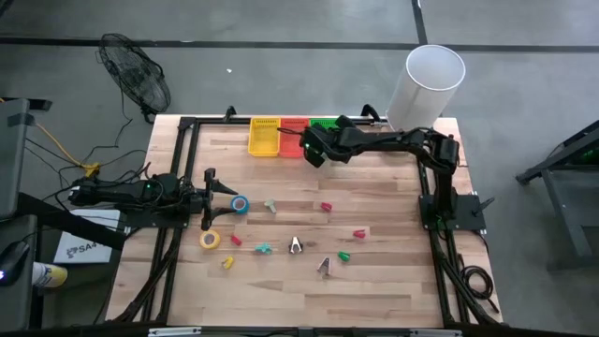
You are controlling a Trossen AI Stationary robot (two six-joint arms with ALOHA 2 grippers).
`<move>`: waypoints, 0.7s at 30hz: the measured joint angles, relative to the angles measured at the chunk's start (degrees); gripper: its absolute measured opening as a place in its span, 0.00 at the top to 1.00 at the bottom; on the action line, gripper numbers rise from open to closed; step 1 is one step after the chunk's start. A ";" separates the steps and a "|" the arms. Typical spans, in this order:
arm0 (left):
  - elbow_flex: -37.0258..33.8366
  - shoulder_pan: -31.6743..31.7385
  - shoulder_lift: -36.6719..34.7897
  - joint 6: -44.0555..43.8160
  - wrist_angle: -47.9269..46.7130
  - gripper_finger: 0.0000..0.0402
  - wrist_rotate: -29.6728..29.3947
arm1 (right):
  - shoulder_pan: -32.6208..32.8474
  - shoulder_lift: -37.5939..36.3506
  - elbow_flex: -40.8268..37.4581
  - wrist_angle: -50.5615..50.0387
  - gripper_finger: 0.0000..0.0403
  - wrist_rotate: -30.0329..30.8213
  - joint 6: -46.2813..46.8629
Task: Pick and place Stapler, Stapler remover, tape
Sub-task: Put the pink tape into the green basket
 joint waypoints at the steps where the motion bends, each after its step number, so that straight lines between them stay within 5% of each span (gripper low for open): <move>1: 0.02 0.01 0.00 0.00 0.00 0.41 -0.02 | -0.24 0.00 0.00 0.02 0.92 0.34 -0.34; 11: 0.02 0.00 0.02 0.00 0.00 0.41 -0.02 | -3.90 0.00 0.00 0.41 0.92 -0.61 -3.59; 21: 0.02 0.00 0.00 0.00 0.00 0.41 -0.02 | -9.06 0.00 0.00 0.98 0.90 -14.11 -4.47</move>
